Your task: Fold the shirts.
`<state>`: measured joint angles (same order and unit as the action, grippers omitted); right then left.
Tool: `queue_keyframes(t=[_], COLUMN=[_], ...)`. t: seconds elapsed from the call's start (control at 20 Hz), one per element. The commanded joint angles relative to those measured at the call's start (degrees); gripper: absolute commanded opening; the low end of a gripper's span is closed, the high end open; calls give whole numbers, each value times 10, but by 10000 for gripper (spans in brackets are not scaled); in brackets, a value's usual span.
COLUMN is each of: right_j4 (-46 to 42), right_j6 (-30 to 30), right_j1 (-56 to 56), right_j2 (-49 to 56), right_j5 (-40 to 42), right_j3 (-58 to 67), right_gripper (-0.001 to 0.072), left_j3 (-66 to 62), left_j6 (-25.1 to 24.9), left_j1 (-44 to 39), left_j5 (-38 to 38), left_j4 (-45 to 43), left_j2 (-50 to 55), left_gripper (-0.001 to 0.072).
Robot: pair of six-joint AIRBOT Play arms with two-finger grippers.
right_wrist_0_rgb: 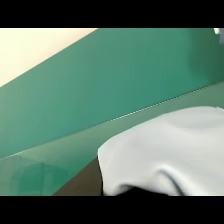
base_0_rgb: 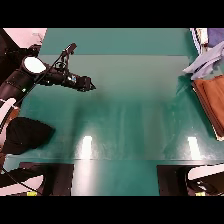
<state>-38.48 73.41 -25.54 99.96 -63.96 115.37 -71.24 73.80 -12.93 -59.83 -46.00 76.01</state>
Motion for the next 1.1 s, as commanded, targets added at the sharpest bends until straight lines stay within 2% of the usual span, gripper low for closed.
queue_keyframes(t=[0.0, 0.25, 0.45, 0.9, 1.05], right_j4=[5, -111, -207, -283, -322], right_j6=[-6, -6, -3, 71, 75], right_j1=[-24, -45, -53, -124, -144], right_j2=[-17, -39, -77, -92, -130], right_j5=[-32, -125, -155, -322, -327], right_j3=[-1, -1, -1, -6, -76], right_gripper=[10, 10, 10, 11, 11], left_j3=[0, 0, 0, 0, 0], left_j6=[-1, -1, -2, -8, -15], left_j1=[0, 0, 0, 0, 0], left_j5=[-14, -23, -24, -24, -24], left_j4=[0, 0, 0, -5, -5], left_j2=[0, 0, 0, 0, 0], left_gripper=[22, 22, 22, 22, 22])
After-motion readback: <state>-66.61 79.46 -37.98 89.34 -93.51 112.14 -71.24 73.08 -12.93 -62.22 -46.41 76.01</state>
